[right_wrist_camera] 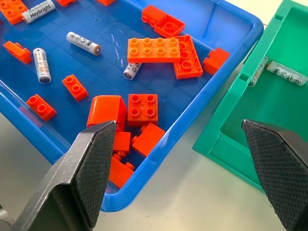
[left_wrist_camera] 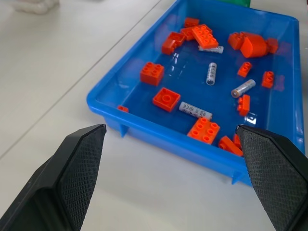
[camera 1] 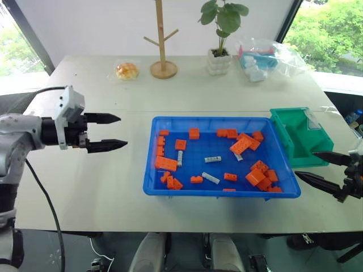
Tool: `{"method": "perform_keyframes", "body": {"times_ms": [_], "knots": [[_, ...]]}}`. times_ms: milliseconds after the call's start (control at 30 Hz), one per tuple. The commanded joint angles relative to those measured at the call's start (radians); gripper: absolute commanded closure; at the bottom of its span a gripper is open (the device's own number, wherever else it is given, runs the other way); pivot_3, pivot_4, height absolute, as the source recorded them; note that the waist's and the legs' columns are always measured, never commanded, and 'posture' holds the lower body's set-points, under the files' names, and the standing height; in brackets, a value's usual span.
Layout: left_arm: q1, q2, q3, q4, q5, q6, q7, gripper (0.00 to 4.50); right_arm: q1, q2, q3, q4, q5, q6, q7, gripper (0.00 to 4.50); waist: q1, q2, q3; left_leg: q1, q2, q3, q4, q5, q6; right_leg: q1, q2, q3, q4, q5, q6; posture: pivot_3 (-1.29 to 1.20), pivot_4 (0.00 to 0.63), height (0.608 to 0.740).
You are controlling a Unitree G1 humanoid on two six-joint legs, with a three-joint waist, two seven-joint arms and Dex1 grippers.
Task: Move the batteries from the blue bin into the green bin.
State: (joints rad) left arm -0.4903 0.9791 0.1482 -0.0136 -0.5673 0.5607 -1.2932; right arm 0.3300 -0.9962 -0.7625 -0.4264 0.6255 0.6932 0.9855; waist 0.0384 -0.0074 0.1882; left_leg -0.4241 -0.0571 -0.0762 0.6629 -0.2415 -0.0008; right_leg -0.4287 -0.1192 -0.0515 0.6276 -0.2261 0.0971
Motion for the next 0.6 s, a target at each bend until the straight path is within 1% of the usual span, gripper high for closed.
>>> {"method": "perform_keyframes", "body": {"times_ms": [33,400,600], "knots": [[-0.020,0.002,0.005,0.005,0.004,-0.008,0.001,0.00,-0.001,0.006,-0.046,-0.020,0.000,-0.002,0.001,0.19,-0.001,0.000,0.000,0.000,0.000,0.000,0.000,0.000,0.000,0.000,0.000,0.000,0.000,0.000,0.000,0.00,0.150,0.693],[-0.031,-0.003,0.000,0.011,0.001,-0.003,-0.005,0.00,-0.011,-0.003,-0.038,-0.017,-0.004,-0.004,0.000,0.19,0.000,0.000,0.000,0.000,0.000,0.000,0.000,0.000,0.000,0.000,0.000,0.000,0.001,0.000,0.000,0.00,0.150,0.693],[-0.029,-0.016,0.009,-0.033,-0.029,0.024,0.008,0.00,-0.055,-0.048,-0.013,0.041,-0.028,-0.017,0.025,0.19,-0.001,0.000,0.000,0.000,0.000,0.000,0.001,0.000,0.000,0.000,0.000,0.000,0.001,0.000,0.000,0.00,0.150,0.693]]}}
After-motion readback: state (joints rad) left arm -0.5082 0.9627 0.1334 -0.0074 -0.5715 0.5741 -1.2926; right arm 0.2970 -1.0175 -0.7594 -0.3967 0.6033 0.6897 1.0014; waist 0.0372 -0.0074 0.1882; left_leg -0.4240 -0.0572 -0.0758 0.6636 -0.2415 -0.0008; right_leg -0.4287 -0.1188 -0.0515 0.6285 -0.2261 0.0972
